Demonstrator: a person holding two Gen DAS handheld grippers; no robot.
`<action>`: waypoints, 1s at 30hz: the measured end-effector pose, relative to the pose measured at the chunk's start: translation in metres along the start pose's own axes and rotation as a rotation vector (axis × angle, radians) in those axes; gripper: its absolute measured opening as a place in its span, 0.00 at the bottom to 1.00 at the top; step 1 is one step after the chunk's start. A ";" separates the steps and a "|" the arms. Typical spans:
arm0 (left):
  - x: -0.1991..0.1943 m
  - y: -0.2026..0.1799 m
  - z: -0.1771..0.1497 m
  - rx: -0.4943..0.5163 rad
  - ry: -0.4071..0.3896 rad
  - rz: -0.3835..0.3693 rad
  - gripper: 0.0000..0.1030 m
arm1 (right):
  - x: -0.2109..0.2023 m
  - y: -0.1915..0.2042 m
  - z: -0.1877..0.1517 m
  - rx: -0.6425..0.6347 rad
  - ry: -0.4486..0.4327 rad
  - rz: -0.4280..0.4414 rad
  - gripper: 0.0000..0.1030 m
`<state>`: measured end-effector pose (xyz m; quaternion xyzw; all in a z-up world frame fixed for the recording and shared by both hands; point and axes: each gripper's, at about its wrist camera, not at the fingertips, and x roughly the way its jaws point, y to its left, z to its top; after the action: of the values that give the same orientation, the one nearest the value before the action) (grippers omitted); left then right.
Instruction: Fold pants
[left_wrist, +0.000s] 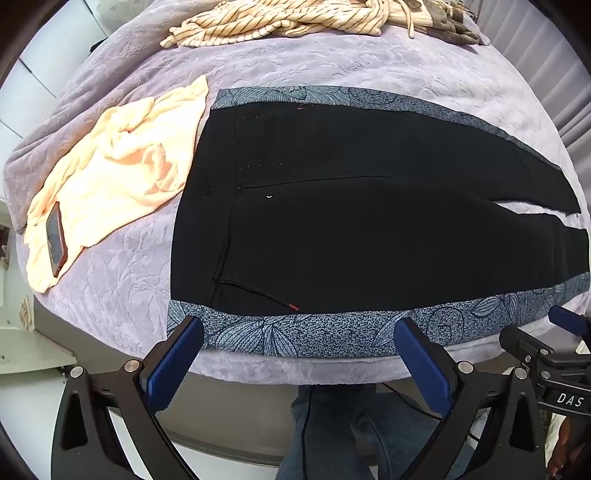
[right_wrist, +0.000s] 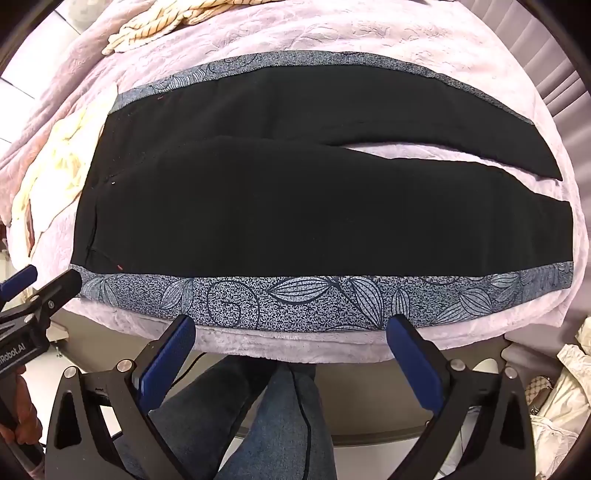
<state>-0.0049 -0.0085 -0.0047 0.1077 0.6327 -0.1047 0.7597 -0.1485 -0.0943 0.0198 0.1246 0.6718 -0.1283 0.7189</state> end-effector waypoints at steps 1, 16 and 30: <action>-0.001 -0.001 0.000 0.003 -0.003 0.000 1.00 | -0.001 0.000 0.000 0.001 0.001 -0.002 1.00; 0.000 0.000 0.000 0.001 0.001 0.002 1.00 | -0.007 -0.003 0.002 0.007 0.003 -0.020 1.00; -0.003 -0.002 0.004 0.003 -0.011 0.002 1.00 | -0.014 -0.004 0.002 0.025 -0.022 -0.053 1.00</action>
<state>-0.0020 -0.0117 -0.0005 0.1090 0.6281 -0.1057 0.7632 -0.1489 -0.0986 0.0337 0.1142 0.6652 -0.1572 0.7209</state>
